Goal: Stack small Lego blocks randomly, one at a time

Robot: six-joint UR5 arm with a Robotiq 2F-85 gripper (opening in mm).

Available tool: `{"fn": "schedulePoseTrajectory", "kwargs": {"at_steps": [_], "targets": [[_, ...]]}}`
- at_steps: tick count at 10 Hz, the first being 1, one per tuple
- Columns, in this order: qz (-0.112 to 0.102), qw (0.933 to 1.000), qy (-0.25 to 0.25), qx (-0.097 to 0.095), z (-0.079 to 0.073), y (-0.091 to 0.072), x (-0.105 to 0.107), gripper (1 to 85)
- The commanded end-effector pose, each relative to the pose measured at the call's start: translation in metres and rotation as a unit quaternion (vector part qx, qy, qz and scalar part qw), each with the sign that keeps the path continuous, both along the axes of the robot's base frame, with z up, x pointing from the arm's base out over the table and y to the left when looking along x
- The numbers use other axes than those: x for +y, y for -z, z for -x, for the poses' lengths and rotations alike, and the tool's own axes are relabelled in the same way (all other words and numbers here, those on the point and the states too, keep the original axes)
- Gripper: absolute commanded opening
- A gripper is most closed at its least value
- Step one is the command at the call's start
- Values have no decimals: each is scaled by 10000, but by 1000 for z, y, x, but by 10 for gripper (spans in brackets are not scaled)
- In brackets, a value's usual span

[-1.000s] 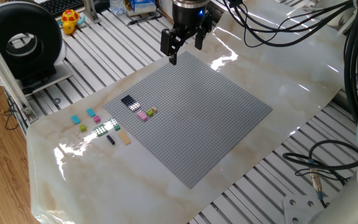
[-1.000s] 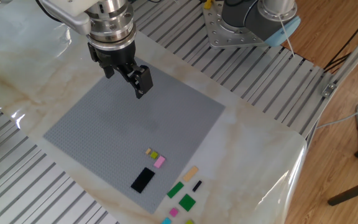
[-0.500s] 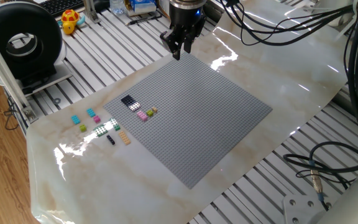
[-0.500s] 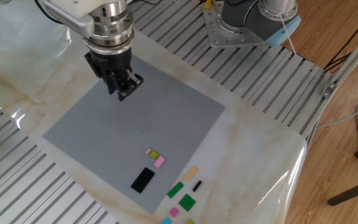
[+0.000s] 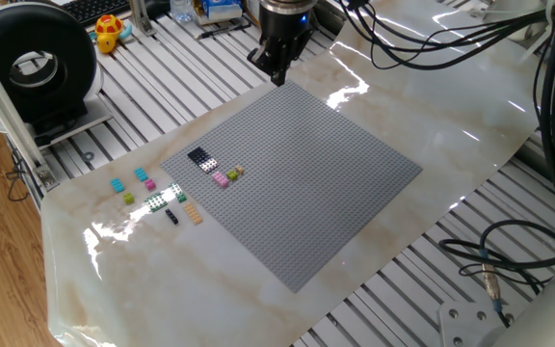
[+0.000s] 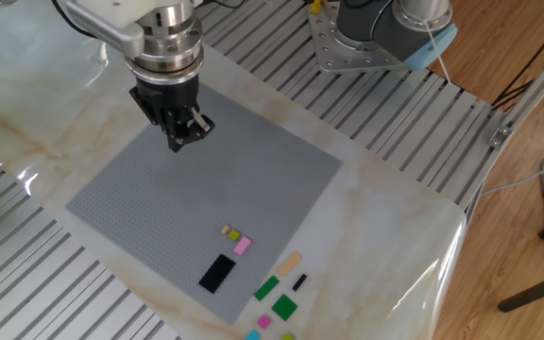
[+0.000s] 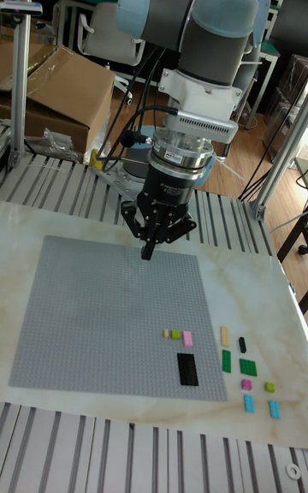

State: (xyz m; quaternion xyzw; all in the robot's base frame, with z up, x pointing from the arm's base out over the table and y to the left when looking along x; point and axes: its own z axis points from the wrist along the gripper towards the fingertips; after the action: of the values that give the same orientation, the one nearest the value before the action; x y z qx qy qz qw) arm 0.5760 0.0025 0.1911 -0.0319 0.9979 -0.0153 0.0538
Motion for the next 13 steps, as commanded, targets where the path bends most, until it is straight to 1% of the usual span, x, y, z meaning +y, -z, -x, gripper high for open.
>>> {"fn": "schedulePoseTrajectory", "kwargs": {"at_steps": [1, 2, 3, 4, 6, 7, 8, 9, 10, 11, 12, 13], "targets": [[31, 10000, -32, 58, -2, -9, 7, 13], [-11, 9999, -77, 75, -1, -9, 10, 50], [-128, 9998, -132, 67, -1, -9, 16, 67], [-201, 9993, -308, 61, -2, -9, 21, 140], [-179, 9993, -307, 77, -1, -9, 20, 197], [-180, 9994, -292, 84, -1, -9, 20, 250], [-201, 9992, -323, 99, 0, -9, 21, 337], [-145, 9990, -406, 79, -1, -9, 19, 347], [-12, 9987, -497, 64, -2, -9, 12, 330], [-17, 9989, -466, 86, -1, -9, 12, 300], [-85, 9988, -467, 83, -1, -9, 16, 297], [-101, 9988, -467, 82, -1, -9, 17, 297]]}}
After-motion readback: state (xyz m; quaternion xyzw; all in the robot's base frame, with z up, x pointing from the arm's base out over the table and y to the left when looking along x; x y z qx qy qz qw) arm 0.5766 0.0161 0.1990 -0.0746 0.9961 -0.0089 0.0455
